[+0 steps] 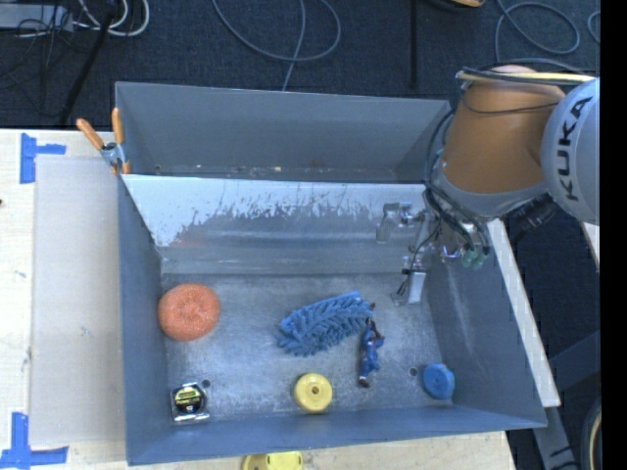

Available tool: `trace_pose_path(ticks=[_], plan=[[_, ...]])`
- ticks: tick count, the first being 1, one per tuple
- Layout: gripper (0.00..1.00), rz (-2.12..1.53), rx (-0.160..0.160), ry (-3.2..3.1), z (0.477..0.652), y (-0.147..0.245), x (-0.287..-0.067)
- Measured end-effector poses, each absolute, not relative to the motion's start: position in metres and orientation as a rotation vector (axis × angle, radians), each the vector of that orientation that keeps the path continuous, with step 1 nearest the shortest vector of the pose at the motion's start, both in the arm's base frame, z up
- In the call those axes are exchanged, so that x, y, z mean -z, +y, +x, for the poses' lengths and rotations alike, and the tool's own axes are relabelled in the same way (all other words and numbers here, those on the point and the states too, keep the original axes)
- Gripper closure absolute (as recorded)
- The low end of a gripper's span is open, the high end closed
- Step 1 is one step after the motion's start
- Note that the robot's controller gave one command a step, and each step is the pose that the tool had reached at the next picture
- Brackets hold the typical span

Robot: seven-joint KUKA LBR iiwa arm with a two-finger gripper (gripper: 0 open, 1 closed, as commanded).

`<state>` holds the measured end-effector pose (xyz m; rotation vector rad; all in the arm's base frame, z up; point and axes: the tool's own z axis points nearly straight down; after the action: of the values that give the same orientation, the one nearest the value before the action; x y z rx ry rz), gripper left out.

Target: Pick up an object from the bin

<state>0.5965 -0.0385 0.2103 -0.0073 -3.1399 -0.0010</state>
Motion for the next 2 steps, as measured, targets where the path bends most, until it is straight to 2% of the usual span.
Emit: trace_pose_path(ticks=[1, 2], plan=[[0.0, -0.091, -0.001, -3.145, 0.595, -0.002, -0.168], [0.0, -0.067, 0.007, -3.134, 0.581, 0.019, -0.134]])
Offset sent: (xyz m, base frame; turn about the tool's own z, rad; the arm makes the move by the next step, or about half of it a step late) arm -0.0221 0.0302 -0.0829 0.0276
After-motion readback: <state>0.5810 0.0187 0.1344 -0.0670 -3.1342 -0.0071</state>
